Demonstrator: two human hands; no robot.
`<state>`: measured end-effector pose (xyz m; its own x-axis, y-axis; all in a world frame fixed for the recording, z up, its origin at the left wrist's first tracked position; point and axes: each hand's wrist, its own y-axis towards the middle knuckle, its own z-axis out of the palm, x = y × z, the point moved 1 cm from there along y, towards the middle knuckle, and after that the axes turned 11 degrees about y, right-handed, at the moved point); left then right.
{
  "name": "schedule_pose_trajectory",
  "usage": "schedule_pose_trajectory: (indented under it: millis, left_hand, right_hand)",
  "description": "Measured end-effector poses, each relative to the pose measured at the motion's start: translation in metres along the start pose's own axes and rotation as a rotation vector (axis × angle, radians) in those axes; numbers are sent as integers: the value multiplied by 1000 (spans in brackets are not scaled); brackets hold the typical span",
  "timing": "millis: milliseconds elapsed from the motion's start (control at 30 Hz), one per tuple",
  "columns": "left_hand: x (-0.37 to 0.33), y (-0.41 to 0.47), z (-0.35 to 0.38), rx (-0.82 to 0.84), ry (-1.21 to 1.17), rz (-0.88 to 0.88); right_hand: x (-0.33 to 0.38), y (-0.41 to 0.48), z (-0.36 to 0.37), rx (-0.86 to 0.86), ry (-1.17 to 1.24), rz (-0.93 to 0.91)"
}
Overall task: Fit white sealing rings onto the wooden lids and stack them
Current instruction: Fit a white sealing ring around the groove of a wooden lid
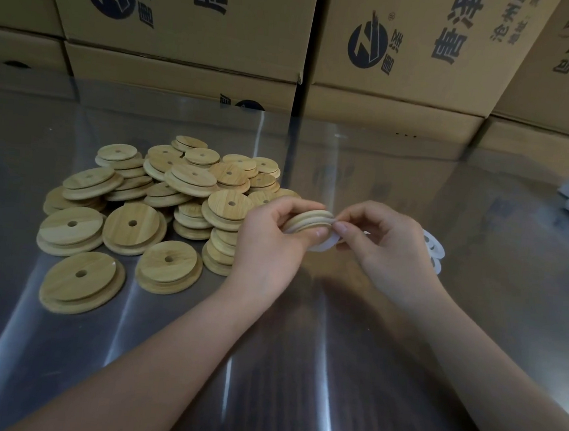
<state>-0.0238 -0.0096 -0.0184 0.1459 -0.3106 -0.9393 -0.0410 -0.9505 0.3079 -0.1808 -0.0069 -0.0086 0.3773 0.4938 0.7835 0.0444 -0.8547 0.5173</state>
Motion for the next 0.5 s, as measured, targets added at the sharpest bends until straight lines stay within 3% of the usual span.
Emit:
schedule_pose_trajectory:
  millis: [233, 500]
  left_hand:
    - [-3, -1, 0, 40, -112, -17]
    - [-5, -5, 1, 74, -81, 20]
  right_hand:
    - [-3, 3, -6, 5, -2, 28]
    - [2, 0, -8, 19, -4, -90]
